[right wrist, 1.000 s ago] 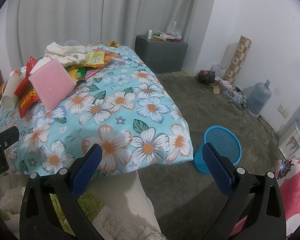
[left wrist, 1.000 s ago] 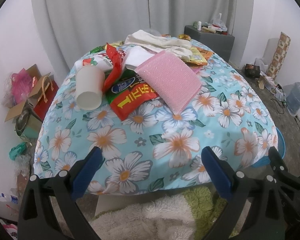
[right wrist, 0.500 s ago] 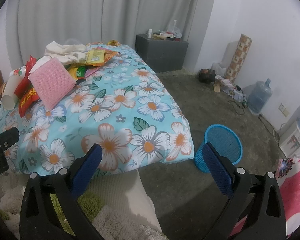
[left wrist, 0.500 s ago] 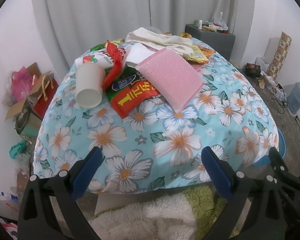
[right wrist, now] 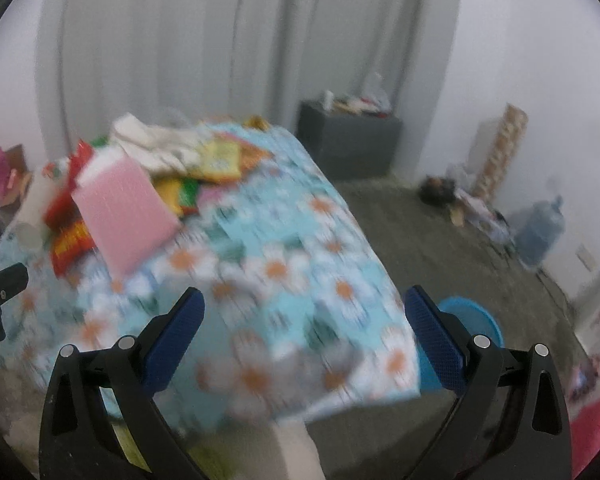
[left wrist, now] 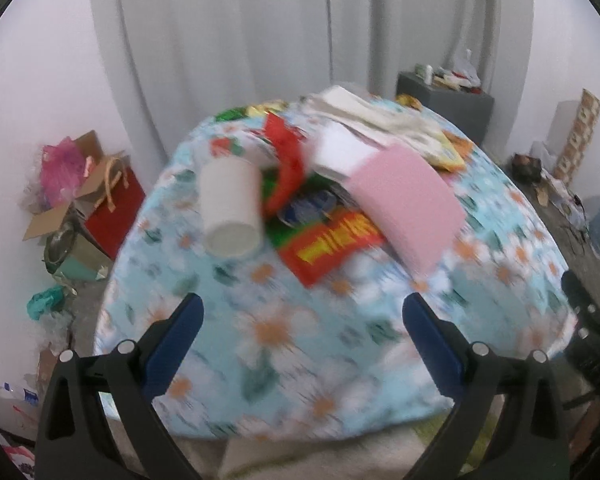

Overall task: Collect trash
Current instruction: 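Grasp the white paper cup with the left tool while the right tool grasps the pink sponge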

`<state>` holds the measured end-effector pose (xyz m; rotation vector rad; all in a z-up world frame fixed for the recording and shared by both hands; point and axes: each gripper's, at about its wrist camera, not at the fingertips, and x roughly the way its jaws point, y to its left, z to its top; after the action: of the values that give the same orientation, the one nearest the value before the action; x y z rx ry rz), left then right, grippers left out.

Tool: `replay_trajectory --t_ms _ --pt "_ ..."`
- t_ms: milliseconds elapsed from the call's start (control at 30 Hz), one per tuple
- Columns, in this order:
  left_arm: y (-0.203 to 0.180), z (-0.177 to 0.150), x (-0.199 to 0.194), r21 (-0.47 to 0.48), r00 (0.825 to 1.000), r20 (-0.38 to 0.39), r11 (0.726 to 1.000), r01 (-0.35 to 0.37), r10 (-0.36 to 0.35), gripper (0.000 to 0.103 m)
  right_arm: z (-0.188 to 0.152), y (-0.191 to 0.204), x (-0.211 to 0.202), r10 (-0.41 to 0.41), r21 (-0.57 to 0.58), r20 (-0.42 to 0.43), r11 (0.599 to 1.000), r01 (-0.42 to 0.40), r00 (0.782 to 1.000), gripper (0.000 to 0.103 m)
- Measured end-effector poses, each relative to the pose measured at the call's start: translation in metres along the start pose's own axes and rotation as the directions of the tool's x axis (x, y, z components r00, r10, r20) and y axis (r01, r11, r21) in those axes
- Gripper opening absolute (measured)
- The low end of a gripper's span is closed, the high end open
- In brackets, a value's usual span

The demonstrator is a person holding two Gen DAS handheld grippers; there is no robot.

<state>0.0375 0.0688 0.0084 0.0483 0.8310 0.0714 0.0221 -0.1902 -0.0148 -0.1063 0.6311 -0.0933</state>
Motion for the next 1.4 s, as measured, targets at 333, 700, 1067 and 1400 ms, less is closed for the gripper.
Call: replay_trajectory --t_ms 333,700,1067,1400 --pt "0.085 0.031 0.029 -0.132 0.963 0.160 0.963 0.237 -0.215 0.098 0.049 0.062 0.035 0.294 -0.108 0.024 0.951 -0.289 0.956 0.095" --pt "0.110 0.054 0.084 -0.196 0.959 0.113 0.941 0.276 -0.258 0.098 0.058 0.119 0.084 0.390 -0.232 -0.183 0.875 -0.425 0.903 0.095" --pt "0.117 0.049 0.117 -0.278 0.940 0.030 0.901 0.334 -0.340 0.064 0.055 0.108 0.096 0.461 -0.170 -0.250 0.845 -0.507 0.851 0.086" --pt "0.130 0.035 0.095 -0.325 0.926 0.054 0.870 0.370 -0.373 0.057 0.049 0.075 0.074 0.523 -0.054 -0.225 0.836 -0.547 0.822 0.082"
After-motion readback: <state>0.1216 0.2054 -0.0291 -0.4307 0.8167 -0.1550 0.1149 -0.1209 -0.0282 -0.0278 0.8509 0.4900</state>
